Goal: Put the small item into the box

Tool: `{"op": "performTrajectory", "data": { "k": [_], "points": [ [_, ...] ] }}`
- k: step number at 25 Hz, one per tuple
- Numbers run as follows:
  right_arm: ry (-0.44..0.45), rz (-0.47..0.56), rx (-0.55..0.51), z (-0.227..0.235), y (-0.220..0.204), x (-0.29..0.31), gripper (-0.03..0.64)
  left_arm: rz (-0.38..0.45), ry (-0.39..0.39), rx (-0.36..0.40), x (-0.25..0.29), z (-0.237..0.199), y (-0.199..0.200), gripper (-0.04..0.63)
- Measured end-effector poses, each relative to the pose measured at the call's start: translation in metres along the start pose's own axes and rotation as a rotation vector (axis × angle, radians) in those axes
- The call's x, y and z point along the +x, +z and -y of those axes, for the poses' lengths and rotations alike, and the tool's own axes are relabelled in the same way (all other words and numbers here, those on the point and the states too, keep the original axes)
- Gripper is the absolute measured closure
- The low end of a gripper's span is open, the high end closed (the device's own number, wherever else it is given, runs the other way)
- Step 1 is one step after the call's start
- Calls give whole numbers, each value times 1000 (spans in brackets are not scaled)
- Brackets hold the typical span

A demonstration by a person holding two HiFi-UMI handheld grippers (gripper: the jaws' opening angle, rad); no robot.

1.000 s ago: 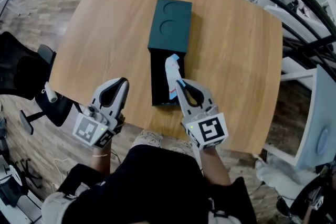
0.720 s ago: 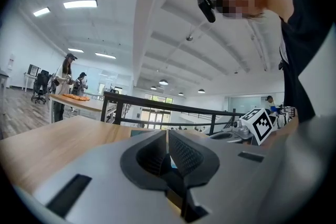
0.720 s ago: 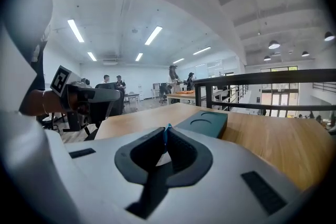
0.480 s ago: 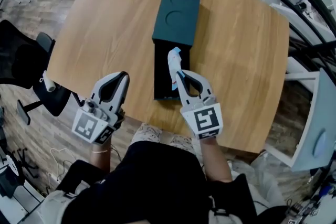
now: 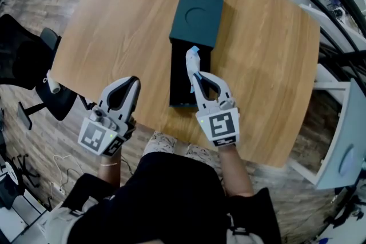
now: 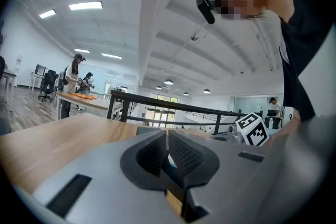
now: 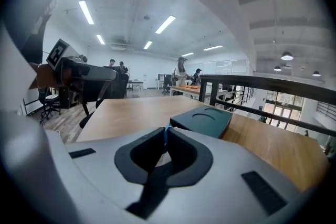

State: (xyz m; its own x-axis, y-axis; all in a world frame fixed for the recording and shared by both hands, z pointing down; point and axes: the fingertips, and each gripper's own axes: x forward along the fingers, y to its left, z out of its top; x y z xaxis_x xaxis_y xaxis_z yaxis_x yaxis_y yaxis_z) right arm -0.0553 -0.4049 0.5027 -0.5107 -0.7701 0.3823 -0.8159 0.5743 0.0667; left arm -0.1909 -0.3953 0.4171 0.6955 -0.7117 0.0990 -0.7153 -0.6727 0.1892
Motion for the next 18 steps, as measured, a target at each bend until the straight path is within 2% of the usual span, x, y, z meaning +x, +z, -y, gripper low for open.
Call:
{"op": "performTrajectory", "data": {
  "k": [18],
  "points": [
    [77, -89, -20, -17, -21, 10, 589, -19, 16, 5, -8, 3, -4, 572]
  ]
}}
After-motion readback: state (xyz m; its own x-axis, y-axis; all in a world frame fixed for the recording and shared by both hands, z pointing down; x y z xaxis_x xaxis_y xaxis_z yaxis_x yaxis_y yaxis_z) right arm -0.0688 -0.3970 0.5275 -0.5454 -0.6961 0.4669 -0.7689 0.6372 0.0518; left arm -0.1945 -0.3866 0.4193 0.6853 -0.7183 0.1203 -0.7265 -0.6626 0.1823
